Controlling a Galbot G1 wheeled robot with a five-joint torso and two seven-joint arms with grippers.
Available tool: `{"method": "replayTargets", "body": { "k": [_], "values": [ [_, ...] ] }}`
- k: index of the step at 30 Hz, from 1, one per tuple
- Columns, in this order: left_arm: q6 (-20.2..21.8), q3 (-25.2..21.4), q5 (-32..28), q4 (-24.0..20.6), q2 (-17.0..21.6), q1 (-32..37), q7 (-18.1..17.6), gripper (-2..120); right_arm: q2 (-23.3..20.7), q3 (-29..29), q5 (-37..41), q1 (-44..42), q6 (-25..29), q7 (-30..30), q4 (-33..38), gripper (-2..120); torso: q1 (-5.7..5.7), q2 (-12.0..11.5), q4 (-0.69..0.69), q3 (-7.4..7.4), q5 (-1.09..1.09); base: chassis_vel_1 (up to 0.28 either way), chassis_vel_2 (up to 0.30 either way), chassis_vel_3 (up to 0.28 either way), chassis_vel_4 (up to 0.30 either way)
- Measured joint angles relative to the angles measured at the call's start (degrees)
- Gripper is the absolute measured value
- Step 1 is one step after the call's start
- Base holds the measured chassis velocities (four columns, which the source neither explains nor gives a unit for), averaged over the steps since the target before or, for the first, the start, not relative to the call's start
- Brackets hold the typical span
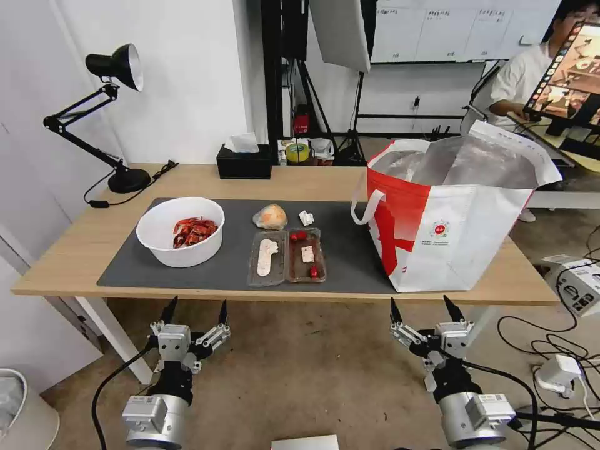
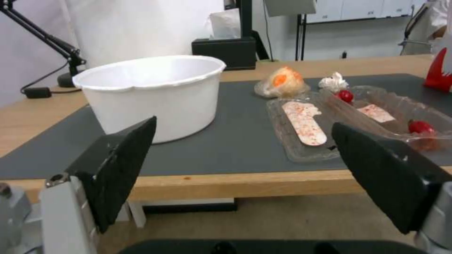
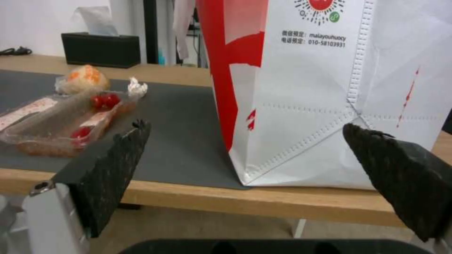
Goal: Pick up the trash from the table and place it into the takeout bag.
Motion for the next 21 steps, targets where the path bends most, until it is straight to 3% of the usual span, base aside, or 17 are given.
{"method": "replayTargets", "body": {
  "k": [16,19,21],
  "values": [
    [-0.2,0.0,0.0,0.1,0.0,-0.2,0.0,100,-0.1,0.0,0.0,0.1,0.1,0.0,0.0,100,0.00,0.0,0.00,0.00,0.00,0.000,0.000,0.000,0.000],
    [-1.9,0.1,0.0,0.9,-0.1,-1.1,0.0,100,-1.0,0.5,0.1,1.4,1.8,0.2,-1.0,100,0.00,0.0,0.00,0.00,0.00,0.000,0.000,0.000,0.000],
    [-6.3,0.5,0.0,3.2,-0.5,-3.6,-0.3,100,-3.4,2.1,0.6,4.9,6.6,1.3,-3.4,100,0.00,0.0,0.00,0.00,0.00,0.000,0.000,0.000,0.000]
  ]
}}
